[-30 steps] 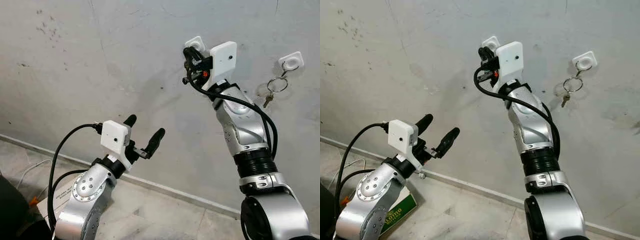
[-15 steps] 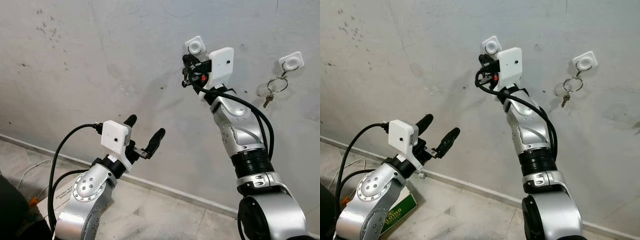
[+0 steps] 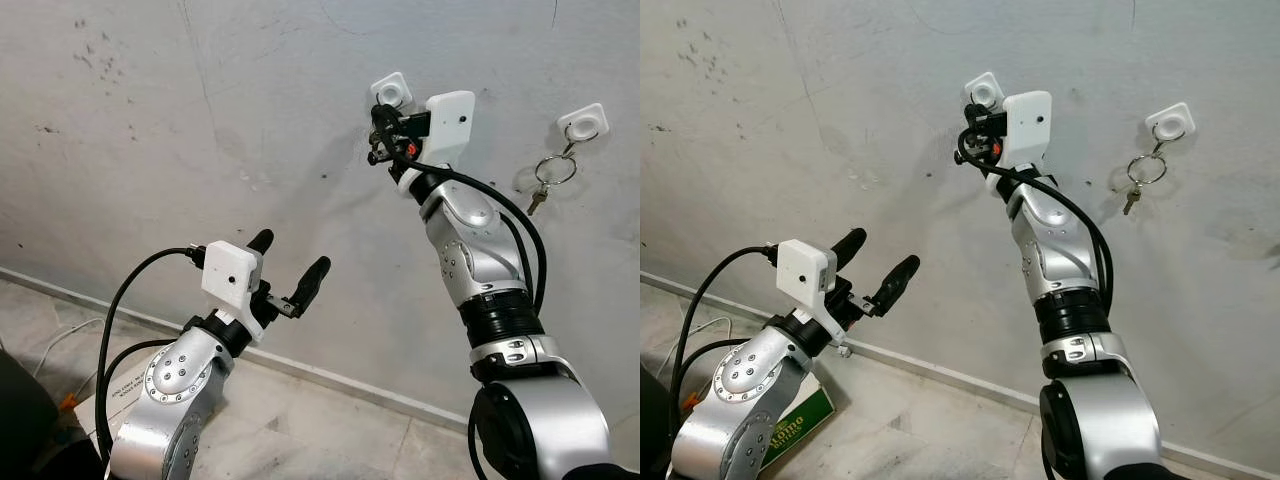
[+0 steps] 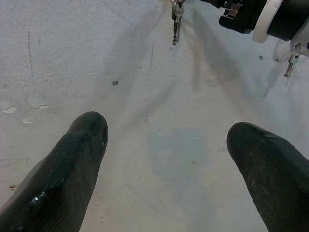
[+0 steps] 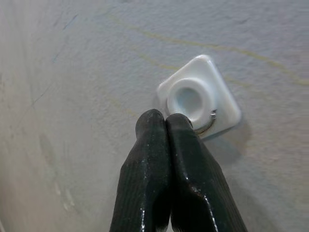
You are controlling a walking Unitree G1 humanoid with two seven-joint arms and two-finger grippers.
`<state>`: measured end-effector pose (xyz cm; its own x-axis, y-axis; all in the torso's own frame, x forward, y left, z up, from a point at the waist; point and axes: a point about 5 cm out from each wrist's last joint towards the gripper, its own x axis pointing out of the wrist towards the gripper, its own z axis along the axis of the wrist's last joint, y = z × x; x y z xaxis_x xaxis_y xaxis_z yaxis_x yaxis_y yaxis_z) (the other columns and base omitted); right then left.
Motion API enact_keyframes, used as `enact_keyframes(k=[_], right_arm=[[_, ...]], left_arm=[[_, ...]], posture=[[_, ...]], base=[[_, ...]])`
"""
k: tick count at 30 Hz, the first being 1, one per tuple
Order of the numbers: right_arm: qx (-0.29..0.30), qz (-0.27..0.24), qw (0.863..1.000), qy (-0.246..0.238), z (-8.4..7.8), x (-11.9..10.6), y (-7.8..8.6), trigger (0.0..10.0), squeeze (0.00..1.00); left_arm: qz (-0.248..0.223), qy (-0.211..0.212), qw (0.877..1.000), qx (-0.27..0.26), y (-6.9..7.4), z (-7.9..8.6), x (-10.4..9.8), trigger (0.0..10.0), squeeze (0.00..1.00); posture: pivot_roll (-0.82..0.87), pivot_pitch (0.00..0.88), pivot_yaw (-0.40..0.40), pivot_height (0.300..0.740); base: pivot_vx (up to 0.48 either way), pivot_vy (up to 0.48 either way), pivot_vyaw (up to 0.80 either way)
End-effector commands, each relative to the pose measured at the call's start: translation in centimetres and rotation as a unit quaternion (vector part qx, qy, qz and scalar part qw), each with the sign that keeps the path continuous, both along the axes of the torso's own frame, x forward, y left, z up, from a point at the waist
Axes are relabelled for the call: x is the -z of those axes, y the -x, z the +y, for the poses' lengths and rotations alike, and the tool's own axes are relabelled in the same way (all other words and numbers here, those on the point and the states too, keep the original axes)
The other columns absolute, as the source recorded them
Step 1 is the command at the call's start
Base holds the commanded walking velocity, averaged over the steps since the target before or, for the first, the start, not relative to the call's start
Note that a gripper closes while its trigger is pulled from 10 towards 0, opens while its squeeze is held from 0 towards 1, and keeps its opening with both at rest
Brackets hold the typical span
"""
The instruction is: Hang keys on a hook
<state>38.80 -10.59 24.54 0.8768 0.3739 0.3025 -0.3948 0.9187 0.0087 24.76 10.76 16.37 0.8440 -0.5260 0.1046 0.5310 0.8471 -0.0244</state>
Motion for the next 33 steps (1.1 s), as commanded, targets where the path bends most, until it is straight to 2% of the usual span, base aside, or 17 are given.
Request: enact_keyframes(k=[1, 8, 23, 28, 33], right_arm=[[0.004, -0.004, 1.000, -0.015, 0.0, -0.6, -0.2, 10.0, 0.00], [0.022, 0.017, 0.999, -0.035, -0.7, 0.2, -0.3, 10.0, 0.00], [0.047, 0.043, 0.996, -0.058, -1.1, 1.3, -0.3, 10.0, 0.00], [0.068, 0.041, 0.994, -0.073, -1.9, 1.2, -0.4, 10.0, 0.00], [0.059, 0.025, 0.994, -0.087, -2.1, 0.0, -0.4, 10.0, 0.00]], left_arm=[[-0.001, -0.006, 1.000, -0.001, -0.1, 0.1, -0.1, 10.0, 0.00], [0.000, -0.006, 1.000, 0.000, -0.1, 0.1, -0.1, 10.0, 0.00], [0.001, -0.005, 1.000, 0.000, 0.0, 0.1, 0.0, 10.0, 0.00], [0.002, -0.005, 1.000, -0.001, 0.0, 0.1, 0.0, 10.0, 0.00], [0.002, -0.004, 1.000, -0.001, 0.0, 0.1, 0.0, 10.0, 0.00]], posture=[[0.12, 0.032, 0.017, 0.740], [0.12, 0.033, 0.018, 0.740], [0.12, 0.038, 0.018, 0.740], [0.12, 0.038, 0.018, 0.740], [0.12, 0.038, 0.018, 0.740]], base=[[0.000, 0.000, 0.00], [0.000, 0.000, 0.00], [0.000, 0.000, 0.00], [0.000, 0.000, 0.00], [0.000, 0.000, 0.00]])
